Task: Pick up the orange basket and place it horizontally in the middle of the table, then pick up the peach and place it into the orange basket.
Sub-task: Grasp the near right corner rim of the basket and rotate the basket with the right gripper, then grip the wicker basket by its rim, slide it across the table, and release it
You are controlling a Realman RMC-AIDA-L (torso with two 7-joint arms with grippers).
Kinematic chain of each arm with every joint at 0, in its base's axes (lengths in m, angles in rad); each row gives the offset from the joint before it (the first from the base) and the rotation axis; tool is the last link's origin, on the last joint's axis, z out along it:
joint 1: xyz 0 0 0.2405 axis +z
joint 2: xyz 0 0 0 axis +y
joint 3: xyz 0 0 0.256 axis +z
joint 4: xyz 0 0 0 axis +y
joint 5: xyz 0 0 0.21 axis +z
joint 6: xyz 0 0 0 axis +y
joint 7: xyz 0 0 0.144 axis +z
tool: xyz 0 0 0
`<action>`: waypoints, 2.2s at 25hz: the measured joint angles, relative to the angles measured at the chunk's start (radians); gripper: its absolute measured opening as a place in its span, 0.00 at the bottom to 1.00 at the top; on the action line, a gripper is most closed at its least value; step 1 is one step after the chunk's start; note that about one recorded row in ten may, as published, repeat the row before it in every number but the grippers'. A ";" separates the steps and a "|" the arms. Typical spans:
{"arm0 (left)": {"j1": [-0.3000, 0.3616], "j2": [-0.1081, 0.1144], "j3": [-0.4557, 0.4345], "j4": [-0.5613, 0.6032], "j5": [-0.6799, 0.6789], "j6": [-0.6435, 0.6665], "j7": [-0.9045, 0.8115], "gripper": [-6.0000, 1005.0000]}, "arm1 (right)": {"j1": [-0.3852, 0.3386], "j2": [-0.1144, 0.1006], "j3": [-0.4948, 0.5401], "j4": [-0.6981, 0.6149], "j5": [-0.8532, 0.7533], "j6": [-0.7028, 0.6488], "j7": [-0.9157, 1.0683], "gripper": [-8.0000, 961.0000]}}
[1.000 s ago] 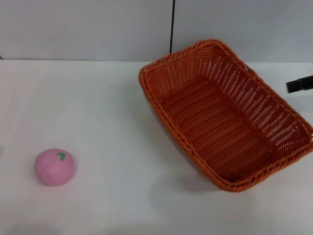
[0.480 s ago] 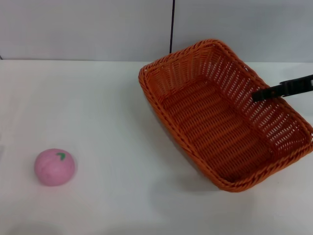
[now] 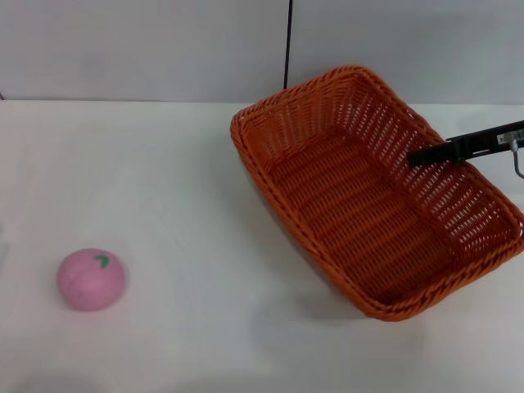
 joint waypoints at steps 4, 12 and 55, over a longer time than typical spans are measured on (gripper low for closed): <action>0.000 -0.001 0.001 -0.001 0.000 0.000 0.000 0.65 | 0.000 0.001 -0.008 0.001 0.001 0.010 -0.008 0.62; -0.001 -0.003 0.003 -0.004 0.000 0.000 -0.001 0.64 | -0.005 0.011 -0.010 -0.013 0.006 0.013 -0.100 0.24; 0.046 -0.003 0.015 0.007 0.000 -0.098 0.025 0.60 | -0.064 0.052 -0.539 -0.257 0.258 -0.007 -1.057 0.21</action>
